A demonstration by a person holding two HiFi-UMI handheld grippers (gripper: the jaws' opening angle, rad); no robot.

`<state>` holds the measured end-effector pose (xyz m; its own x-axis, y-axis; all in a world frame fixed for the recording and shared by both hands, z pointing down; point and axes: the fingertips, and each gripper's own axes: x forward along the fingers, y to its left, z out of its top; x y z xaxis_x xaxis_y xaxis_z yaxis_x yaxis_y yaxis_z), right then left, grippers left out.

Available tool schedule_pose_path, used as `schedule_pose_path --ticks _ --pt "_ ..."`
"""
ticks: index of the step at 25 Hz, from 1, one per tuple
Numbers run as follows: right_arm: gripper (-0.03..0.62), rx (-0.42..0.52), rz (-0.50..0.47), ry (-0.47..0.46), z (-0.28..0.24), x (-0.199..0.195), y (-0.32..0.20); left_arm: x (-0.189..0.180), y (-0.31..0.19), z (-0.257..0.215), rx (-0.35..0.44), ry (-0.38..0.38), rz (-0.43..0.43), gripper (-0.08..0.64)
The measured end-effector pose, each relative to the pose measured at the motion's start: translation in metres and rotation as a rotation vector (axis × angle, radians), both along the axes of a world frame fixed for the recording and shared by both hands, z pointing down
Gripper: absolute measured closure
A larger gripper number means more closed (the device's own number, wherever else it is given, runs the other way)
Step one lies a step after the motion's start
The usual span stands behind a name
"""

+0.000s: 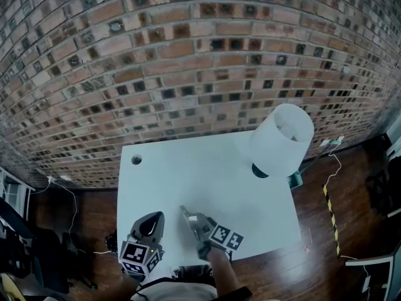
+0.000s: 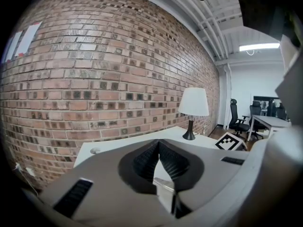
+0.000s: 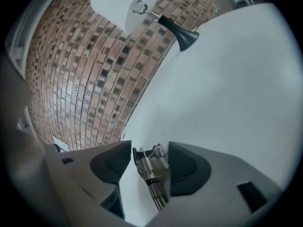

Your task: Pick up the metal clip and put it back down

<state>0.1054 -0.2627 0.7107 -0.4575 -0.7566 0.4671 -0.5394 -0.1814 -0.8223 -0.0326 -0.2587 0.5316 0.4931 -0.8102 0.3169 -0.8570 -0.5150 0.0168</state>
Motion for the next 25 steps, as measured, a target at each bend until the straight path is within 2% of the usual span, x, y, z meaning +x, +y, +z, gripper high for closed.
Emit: schedule_pose_path --ticks 5,8,10,16,18,20,22,25 --pt "0.337 0.100 0.076 0.228 -0.009 0.026 -0.004 -0.006 0.004 -0.002 0.012 -0.013 -0.007 0.565" --pt "0.337 0.144 0.077 0.425 -0.011 0.039 -0.002 -0.009 0.006 -0.002 0.013 -0.015 -0.011 0.565" --pt "0.337 0.166 0.074 0.496 -0.014 0.043 -0.004 -0.010 0.008 -0.002 0.015 -0.016 -0.011 0.565" --pt "0.339 0.229 0.110 0.413 -0.043 0.042 -0.011 -0.011 0.010 -0.002 0.020 -0.015 -0.012 0.565" --pt "0.383 0.262 0.098 0.369 -0.058 0.034 -0.012 -0.011 0.009 -0.003 0.021 -0.012 -0.016 0.565" --pt "0.383 0.294 0.078 0.345 -0.073 0.024 -0.013 -0.010 0.009 -0.006 0.028 -0.007 -0.015 0.565" --pt "0.400 0.323 0.052 0.353 -0.089 0.015 -0.013 -0.010 0.008 -0.012 0.041 0.000 -0.017 0.565" --pt "0.491 0.384 0.009 0.444 -0.118 0.004 -0.015 -0.017 0.006 -0.023 0.072 0.009 -0.027 0.565"
